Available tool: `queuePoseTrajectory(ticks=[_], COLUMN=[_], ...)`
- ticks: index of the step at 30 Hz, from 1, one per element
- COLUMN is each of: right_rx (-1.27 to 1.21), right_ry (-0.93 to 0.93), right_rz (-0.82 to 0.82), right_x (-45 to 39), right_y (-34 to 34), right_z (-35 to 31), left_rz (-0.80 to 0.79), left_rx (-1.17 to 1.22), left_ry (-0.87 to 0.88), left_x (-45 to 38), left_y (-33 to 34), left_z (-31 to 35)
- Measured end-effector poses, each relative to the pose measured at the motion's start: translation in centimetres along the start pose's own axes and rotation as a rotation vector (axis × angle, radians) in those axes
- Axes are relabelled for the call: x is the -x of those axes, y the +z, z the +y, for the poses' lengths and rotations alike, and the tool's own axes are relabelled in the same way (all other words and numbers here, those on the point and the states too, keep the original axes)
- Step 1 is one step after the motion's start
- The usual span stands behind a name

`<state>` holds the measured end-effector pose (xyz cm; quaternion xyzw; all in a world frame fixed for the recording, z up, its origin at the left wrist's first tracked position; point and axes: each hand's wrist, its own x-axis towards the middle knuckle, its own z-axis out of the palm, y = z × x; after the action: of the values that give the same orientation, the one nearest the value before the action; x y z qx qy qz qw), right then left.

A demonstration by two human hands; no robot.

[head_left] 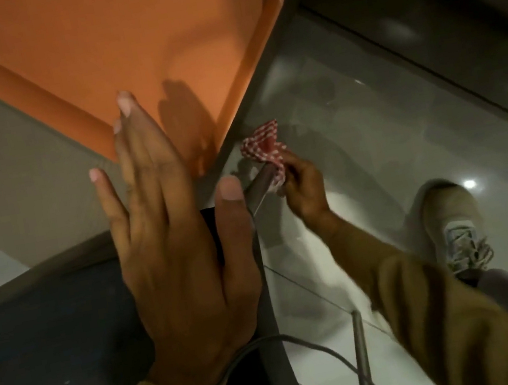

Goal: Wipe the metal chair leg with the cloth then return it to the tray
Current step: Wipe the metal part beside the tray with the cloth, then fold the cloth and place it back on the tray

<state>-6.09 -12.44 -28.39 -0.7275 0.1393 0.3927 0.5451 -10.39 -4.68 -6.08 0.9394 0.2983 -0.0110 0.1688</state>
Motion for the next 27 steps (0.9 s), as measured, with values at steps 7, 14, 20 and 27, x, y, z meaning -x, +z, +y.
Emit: queuePoseTrajectory(ticks=[7,14,20,27], right_rx=[-0.053,0.004,-0.071,-0.327], right_ry=[0.135,-0.066,-0.006,0.314], right_rz=[0.024,-0.166,-0.497,-0.709], right_x=[0.9,9.8,9.8,6.2], right_y=[1.5,-2.2,-7.1,-13.0], right_z=[-0.2,-6.1,-14.0,-21.8], left_rz=[0.012,-0.029,-0.071,-0.06], left_rx=[-0.031,-0.072,-0.043,0.543], left_ry=[0.009,0.027,-0.021,-0.447], left_x=[0.2,0.2,-0.1,-2.0], left_y=[0.3,0.6,-0.5,-3.5], left_z=[-0.6,-0.8,-1.0,2.0])
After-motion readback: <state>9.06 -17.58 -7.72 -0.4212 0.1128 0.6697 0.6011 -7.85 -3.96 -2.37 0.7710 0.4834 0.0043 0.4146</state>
